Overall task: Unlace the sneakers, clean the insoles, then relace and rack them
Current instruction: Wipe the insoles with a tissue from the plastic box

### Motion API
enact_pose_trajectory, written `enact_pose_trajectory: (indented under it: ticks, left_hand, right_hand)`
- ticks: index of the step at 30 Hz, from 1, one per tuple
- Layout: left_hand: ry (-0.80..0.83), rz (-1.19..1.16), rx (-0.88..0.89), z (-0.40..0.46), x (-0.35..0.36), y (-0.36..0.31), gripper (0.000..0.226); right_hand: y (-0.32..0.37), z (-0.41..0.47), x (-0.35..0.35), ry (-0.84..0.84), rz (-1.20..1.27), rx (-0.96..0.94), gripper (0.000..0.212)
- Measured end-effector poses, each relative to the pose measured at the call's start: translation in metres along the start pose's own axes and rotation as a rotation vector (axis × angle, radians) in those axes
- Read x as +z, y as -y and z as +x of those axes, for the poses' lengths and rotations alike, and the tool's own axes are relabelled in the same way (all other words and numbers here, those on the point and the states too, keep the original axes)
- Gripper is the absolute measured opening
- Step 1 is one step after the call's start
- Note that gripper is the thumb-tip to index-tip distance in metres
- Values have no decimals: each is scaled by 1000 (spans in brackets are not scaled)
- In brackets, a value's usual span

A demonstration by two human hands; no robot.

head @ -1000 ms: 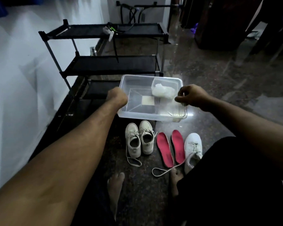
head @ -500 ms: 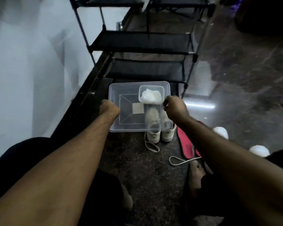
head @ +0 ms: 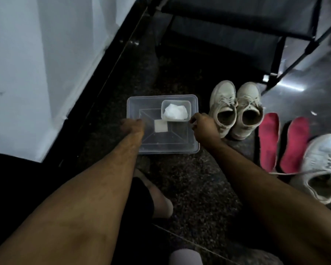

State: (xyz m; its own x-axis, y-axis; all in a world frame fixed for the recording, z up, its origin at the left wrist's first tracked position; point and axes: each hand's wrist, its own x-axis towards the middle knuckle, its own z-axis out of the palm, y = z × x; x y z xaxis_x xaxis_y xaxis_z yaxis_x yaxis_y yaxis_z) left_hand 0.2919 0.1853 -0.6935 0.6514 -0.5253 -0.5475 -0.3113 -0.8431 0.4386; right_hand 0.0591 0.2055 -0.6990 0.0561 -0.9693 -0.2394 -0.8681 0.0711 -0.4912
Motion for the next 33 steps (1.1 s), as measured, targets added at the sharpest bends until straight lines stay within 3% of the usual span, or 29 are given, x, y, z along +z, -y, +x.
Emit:
enact_pose_trajectory:
  ticks: [8,14,16,18,19,21,25,33]
  left_hand:
    - [173,-52,63,-10,36,30,66]
    - [100,70,168,-18,53,37,74]
    - [-65,236,326,-23,52,35,68]
    - [-226,381,676,-30,48,29,44]
    - [-238,389,856,-33,48,24,34]
    - [-88,313,1056,-39,54,13,22]
    - [229,243,1033,-56,77,3,31]
    - [285,166,769,-52,92,10,31]
  right_hand:
    - [-35,-10,13,32,-58,98,24]
    - [-35,-16,2,45,-408,92,30]
    - [-22,-8,-8,22,-492,129,30]
    - [-7,7,-14,-18,-491,105,27]
    - [-2,16,-14,-23,-457,68,23]
    - [5,29,-8,31,-331,-12,17]
    - [-5,31,15,190,-249,-64,27]
    - [-8,37,20,293,-117,17,33]
